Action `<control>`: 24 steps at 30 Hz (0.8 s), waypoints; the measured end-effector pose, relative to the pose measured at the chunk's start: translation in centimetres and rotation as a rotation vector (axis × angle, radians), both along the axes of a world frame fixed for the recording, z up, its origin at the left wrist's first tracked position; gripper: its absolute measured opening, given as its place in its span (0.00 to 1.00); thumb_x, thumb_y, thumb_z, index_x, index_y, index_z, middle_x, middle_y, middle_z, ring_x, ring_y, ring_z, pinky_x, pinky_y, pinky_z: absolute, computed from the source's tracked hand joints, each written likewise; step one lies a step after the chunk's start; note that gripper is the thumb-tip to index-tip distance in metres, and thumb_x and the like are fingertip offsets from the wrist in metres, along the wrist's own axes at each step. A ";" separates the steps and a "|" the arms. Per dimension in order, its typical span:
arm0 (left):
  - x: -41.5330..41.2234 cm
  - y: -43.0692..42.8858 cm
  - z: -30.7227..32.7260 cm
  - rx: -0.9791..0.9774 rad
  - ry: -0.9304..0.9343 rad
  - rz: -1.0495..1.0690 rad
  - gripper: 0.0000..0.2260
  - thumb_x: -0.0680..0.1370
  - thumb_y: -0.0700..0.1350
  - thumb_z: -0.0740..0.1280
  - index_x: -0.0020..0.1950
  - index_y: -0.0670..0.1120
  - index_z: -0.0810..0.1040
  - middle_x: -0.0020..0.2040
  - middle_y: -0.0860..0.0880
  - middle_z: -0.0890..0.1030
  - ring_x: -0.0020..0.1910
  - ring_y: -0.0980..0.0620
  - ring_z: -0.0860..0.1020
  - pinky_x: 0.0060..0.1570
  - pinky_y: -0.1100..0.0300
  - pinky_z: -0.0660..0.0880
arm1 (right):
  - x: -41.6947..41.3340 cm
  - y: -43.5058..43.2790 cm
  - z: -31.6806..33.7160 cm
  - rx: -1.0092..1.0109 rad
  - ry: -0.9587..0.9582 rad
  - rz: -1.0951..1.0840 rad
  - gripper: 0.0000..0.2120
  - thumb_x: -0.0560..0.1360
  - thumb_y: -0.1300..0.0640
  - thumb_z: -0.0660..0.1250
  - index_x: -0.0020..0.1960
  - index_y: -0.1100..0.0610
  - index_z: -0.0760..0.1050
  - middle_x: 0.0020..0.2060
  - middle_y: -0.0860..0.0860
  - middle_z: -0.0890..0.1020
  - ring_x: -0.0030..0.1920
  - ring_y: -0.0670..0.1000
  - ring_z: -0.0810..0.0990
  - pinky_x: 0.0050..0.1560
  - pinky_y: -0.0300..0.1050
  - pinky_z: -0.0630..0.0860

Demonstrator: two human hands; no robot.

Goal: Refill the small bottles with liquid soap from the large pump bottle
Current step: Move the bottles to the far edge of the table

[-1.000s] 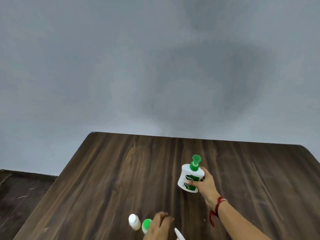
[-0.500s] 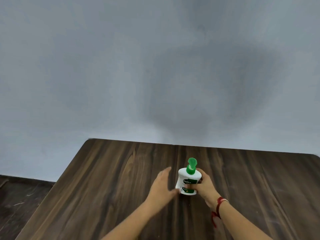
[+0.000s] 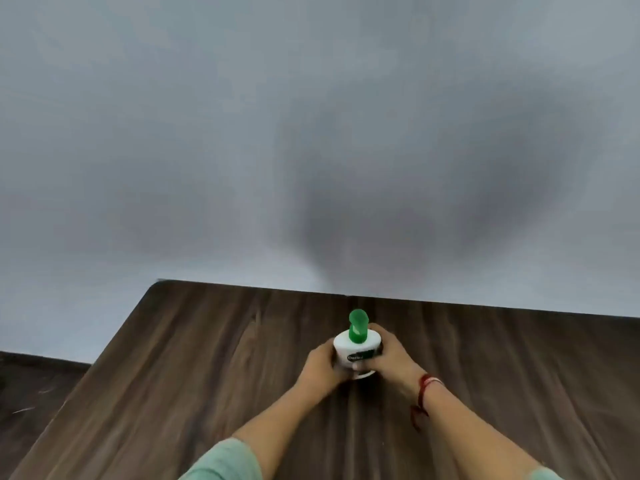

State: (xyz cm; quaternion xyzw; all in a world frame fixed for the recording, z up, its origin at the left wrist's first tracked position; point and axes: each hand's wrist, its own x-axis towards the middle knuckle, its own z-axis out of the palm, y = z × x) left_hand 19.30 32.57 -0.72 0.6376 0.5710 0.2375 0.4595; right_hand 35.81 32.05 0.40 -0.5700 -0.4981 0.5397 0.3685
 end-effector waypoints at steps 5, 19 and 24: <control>0.1 1.2 -0.8 0.059 -0.069 0.086 0.24 0.68 0.40 0.77 0.63 0.48 0.76 0.52 0.54 0.82 0.52 0.58 0.80 0.55 0.64 0.76 | -0.4 2.0 -0.4 0.032 -0.017 0.017 0.27 0.56 0.70 0.77 0.53 0.57 0.75 0.44 0.50 0.82 0.45 0.44 0.80 0.45 0.37 0.77; -0.3 5.4 -1.7 0.197 0.003 0.417 0.20 0.71 0.43 0.75 0.62 0.46 0.77 0.51 0.50 0.83 0.49 0.56 0.79 0.49 0.65 0.73 | -3.3 4.1 -1.8 0.041 0.032 -0.177 0.31 0.70 0.72 0.72 0.66 0.50 0.69 0.54 0.43 0.77 0.58 0.42 0.76 0.55 0.30 0.73; -3.2 8.6 -1.0 0.153 0.013 0.314 0.18 0.70 0.39 0.76 0.57 0.47 0.75 0.48 0.53 0.80 0.46 0.57 0.77 0.46 0.67 0.72 | -3.0 2.8 -2.6 0.003 0.027 -0.175 0.30 0.72 0.69 0.71 0.67 0.47 0.68 0.60 0.47 0.74 0.63 0.46 0.72 0.63 0.37 0.69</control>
